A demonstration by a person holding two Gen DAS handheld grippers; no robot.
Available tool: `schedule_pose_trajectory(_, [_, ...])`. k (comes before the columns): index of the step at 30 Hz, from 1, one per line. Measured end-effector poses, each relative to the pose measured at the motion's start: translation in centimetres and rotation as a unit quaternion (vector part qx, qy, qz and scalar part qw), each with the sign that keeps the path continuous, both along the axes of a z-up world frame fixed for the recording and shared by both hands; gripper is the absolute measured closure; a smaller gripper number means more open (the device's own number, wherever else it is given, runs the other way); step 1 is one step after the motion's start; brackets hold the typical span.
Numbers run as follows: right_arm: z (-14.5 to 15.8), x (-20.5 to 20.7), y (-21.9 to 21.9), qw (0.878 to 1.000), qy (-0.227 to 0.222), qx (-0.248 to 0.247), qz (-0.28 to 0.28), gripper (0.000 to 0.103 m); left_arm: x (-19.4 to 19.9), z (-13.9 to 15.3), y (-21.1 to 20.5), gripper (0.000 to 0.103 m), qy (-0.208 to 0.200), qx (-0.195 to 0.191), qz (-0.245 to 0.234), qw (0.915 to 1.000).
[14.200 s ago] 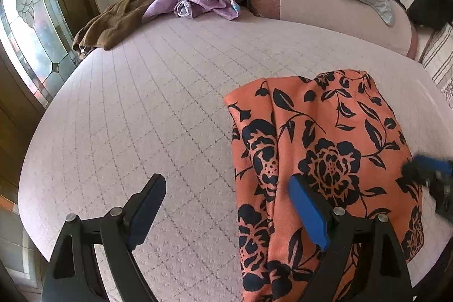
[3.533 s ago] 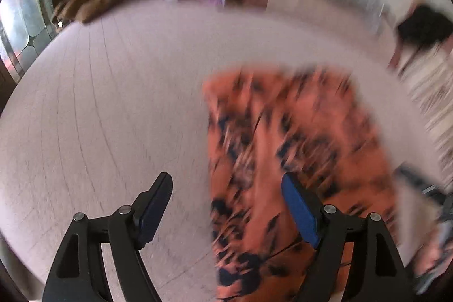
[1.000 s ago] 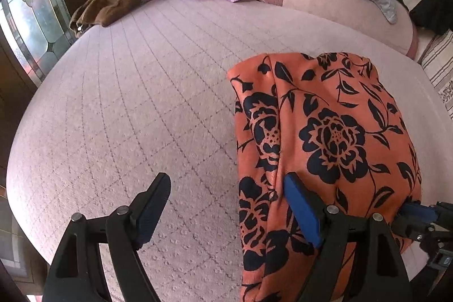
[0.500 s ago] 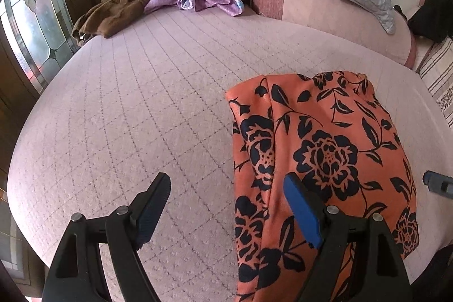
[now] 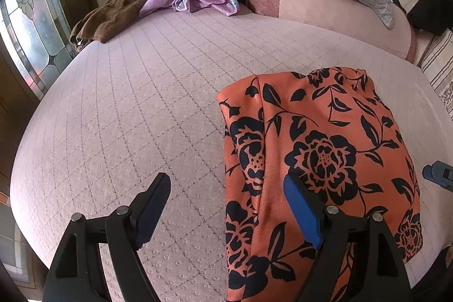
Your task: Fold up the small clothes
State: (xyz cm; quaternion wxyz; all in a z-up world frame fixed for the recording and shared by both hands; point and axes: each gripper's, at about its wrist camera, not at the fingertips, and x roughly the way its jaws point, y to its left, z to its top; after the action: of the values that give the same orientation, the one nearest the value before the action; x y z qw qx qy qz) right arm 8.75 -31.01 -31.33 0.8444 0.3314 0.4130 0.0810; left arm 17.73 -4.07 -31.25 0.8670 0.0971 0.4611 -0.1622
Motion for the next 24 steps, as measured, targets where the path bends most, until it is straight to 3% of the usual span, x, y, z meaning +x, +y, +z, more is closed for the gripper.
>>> schedule_pose_trajectory(11, [-2.0,1.3,0.1,0.999,0.005,0.036,0.010,0.044,0.1,-0.4,-0.2,0.020,0.009,-0.002,-0.003,1.0000])
schedule_pose_trajectory(16, [-2.0,1.7,0.4,0.999,-0.001,0.041,0.013,0.038,0.6,-0.5,-0.1,0.020,0.018,-0.009,-0.010,0.9998])
schedule_pose_trajectory(19, [-2.1,2.0,0.2,0.999,-0.002,0.047,0.010,0.037,1.6,-0.8,0.5,0.020,0.046,-0.035,-0.012,0.9983])
schedule_pose_trajectory(24, [-2.6,2.5,-0.4,0.998,0.008,0.066,0.004,0.036,3.5,-0.8,2.7,0.020,0.110,-0.134,-0.020,0.9846])
